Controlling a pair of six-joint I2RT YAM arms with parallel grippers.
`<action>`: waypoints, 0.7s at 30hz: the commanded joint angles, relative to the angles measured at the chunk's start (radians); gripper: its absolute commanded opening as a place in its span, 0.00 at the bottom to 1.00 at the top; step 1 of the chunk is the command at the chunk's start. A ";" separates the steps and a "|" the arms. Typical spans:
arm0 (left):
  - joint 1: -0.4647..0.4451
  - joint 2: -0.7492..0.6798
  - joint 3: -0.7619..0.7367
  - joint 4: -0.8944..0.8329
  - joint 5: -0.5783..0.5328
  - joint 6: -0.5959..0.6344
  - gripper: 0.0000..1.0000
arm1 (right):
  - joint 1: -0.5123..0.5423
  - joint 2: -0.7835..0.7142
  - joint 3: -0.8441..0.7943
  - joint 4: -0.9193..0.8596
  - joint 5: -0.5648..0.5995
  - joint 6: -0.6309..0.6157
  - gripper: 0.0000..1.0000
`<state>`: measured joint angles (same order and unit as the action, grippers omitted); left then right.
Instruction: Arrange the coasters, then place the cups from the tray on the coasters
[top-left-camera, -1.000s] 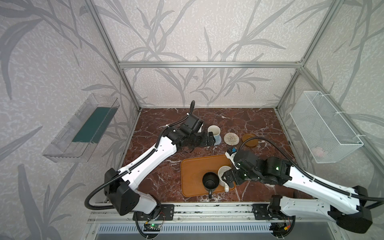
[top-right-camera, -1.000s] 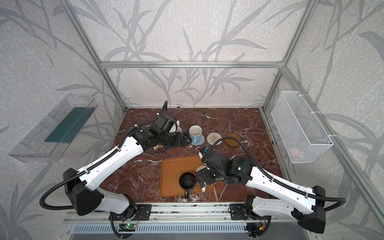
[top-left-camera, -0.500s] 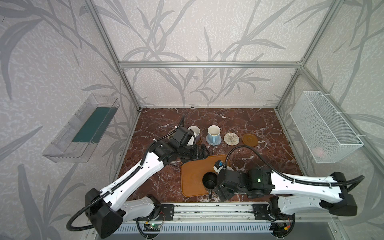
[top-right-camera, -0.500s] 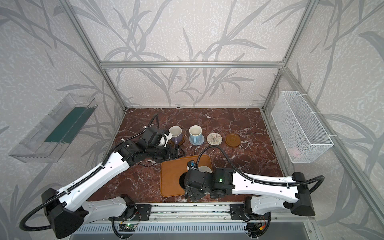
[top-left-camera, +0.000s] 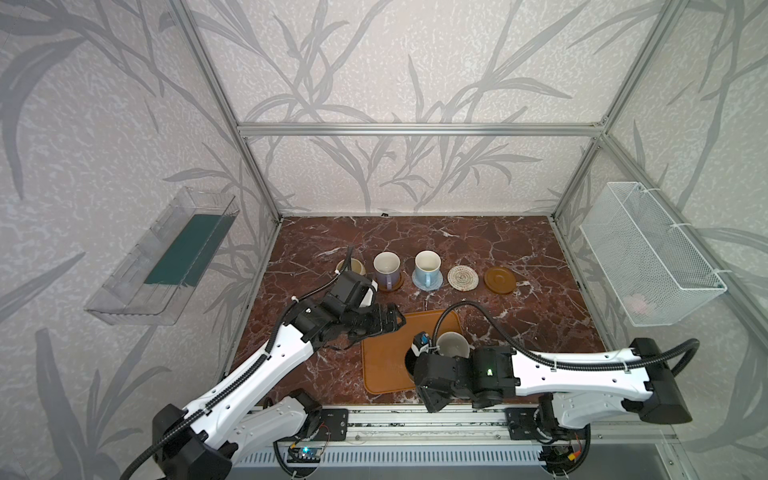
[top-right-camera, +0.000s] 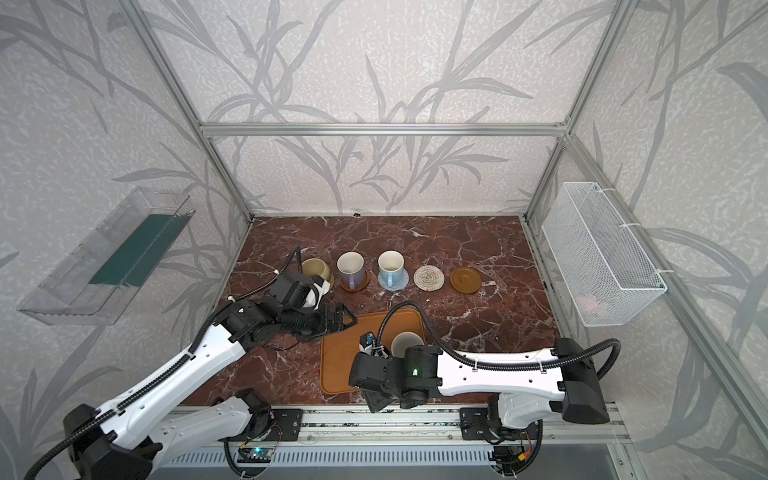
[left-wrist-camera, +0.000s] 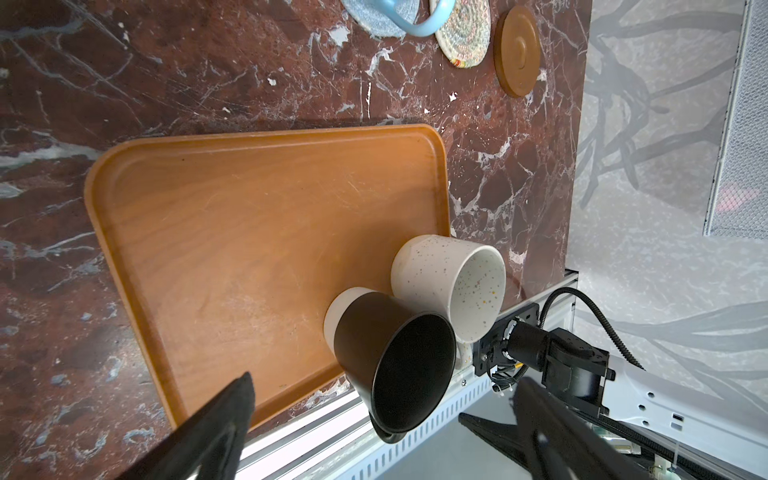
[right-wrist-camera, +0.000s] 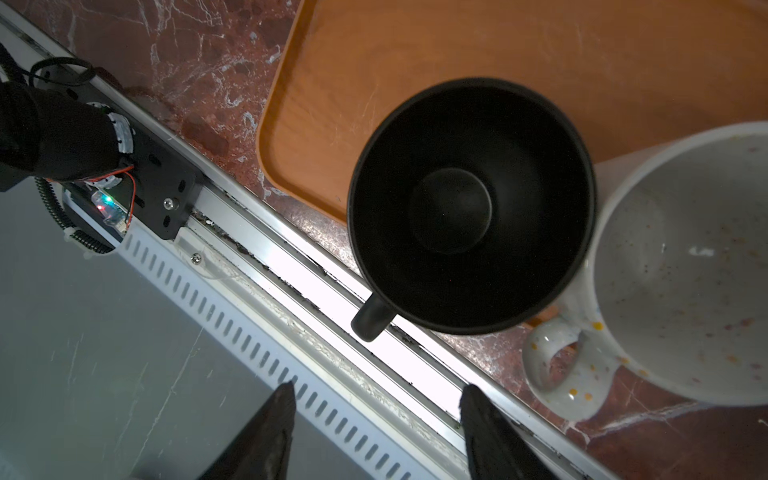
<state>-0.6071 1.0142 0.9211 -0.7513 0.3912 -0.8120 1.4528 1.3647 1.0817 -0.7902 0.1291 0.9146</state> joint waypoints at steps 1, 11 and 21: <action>0.013 -0.039 -0.032 -0.022 -0.017 -0.018 0.99 | 0.009 0.021 -0.001 -0.014 -0.008 0.035 0.60; 0.022 -0.131 -0.202 0.119 -0.018 -0.160 0.99 | 0.004 0.138 0.055 -0.040 0.034 0.069 0.51; 0.022 -0.185 -0.292 0.182 -0.020 -0.217 0.99 | -0.062 0.210 0.098 -0.054 0.022 0.051 0.47</action>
<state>-0.5888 0.8528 0.6254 -0.5743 0.3916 -1.0142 1.4151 1.5536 1.1557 -0.8120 0.1341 0.9722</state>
